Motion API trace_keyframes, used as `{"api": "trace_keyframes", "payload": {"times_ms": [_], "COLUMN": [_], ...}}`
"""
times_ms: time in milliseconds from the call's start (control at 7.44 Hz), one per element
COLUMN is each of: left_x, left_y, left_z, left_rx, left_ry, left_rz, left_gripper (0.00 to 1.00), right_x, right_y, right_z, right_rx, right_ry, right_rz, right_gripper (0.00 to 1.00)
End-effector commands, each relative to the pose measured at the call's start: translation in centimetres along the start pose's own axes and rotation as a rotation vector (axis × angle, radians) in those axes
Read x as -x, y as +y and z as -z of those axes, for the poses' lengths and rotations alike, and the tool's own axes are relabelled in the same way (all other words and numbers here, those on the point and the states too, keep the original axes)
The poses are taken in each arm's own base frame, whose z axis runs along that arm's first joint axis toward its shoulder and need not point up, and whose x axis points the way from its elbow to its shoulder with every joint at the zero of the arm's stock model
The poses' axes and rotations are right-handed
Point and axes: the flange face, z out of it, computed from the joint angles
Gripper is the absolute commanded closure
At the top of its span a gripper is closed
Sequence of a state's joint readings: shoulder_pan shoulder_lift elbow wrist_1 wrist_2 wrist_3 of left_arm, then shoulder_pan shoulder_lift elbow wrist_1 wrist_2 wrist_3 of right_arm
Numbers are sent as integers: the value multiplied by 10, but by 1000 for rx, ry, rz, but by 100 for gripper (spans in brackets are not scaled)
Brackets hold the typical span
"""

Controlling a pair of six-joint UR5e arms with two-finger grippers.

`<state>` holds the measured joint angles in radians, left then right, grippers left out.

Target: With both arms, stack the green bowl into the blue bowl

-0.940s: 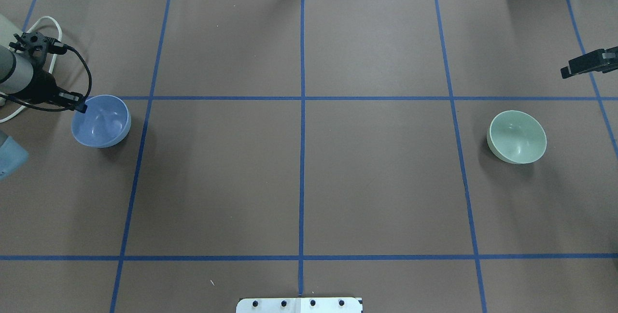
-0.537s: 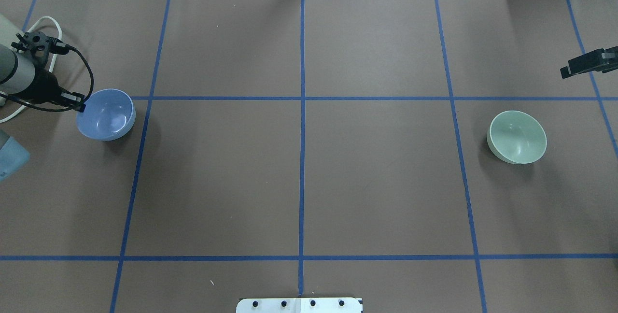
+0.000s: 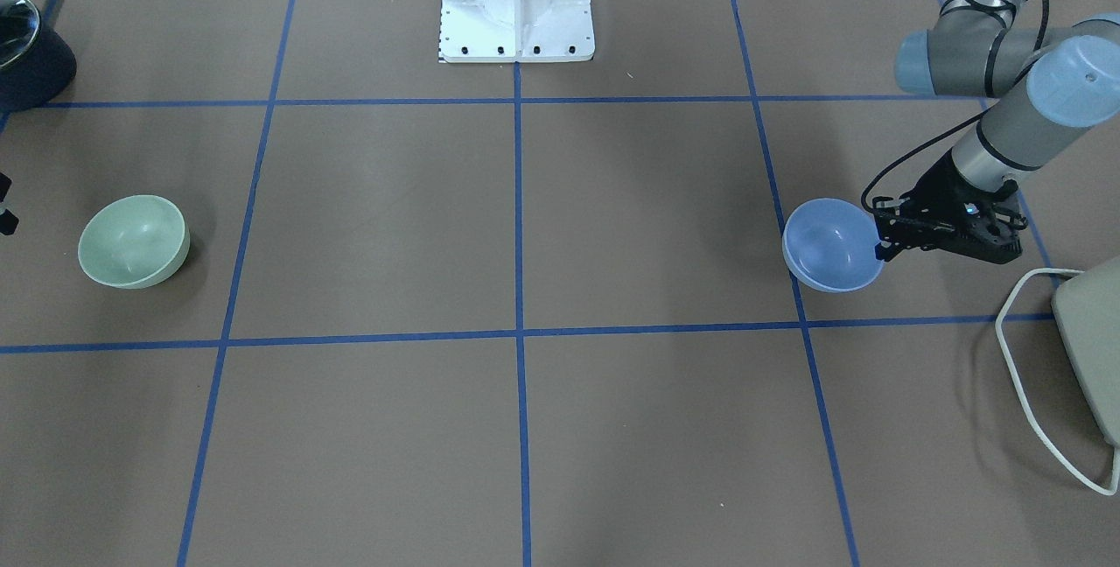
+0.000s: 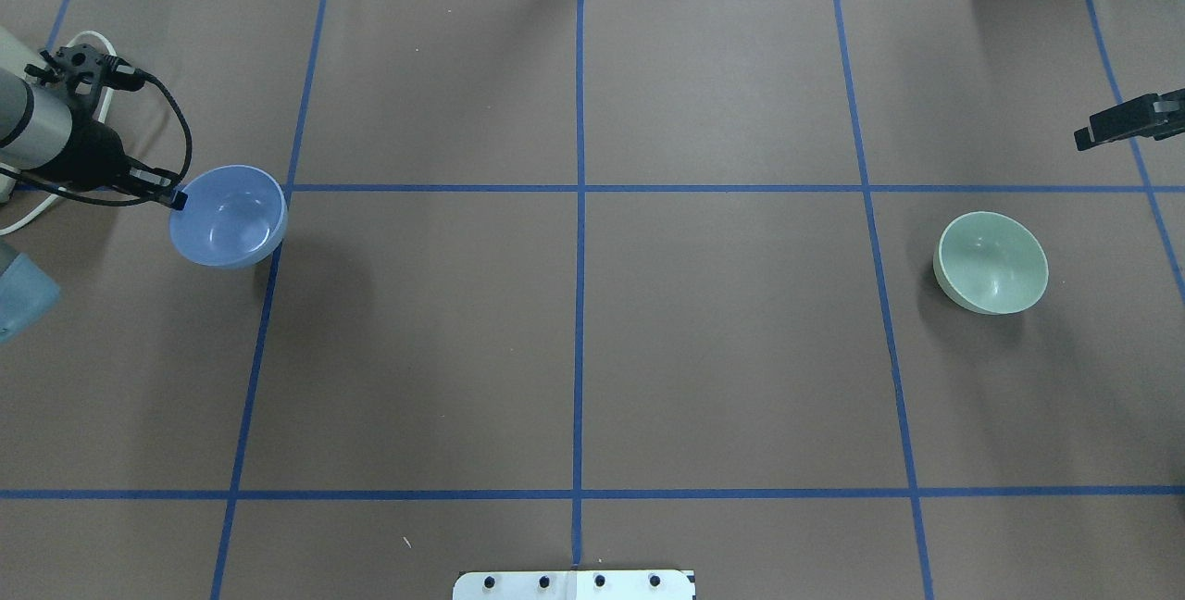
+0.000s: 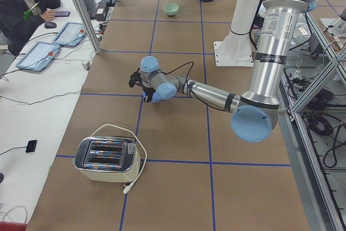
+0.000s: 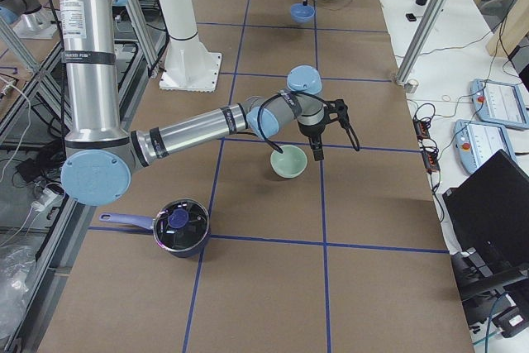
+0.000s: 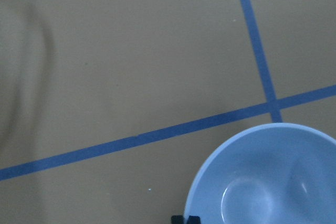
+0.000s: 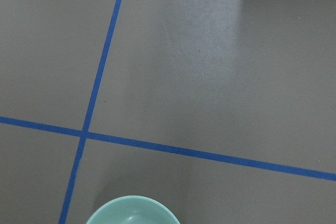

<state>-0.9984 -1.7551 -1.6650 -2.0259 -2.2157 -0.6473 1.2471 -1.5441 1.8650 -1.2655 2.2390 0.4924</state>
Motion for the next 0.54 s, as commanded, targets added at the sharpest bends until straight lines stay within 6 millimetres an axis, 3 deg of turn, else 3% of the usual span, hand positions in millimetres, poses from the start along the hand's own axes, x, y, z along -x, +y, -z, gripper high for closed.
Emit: {"api": "trace_keyframes", "payload": {"times_ms": [0, 269, 403], "left_x": [-89, -234, -292], "left_y": [-47, -51, -43], "left_z": [26, -10, -21], "left_rx": [-13, 10, 12], "left_ry": [44, -6, -32], "left_rz": [136, 213, 252], "left_gripper": [100, 100, 100], "right_x": [-1, -1, -1], "right_y": [0, 1, 2], "right_z": [-1, -3, -4], "right_rx": [3, 6, 8], "right_ry": [1, 0, 1], "right_rz": [-2, -1, -1], "right_gripper": [0, 0, 0]}}
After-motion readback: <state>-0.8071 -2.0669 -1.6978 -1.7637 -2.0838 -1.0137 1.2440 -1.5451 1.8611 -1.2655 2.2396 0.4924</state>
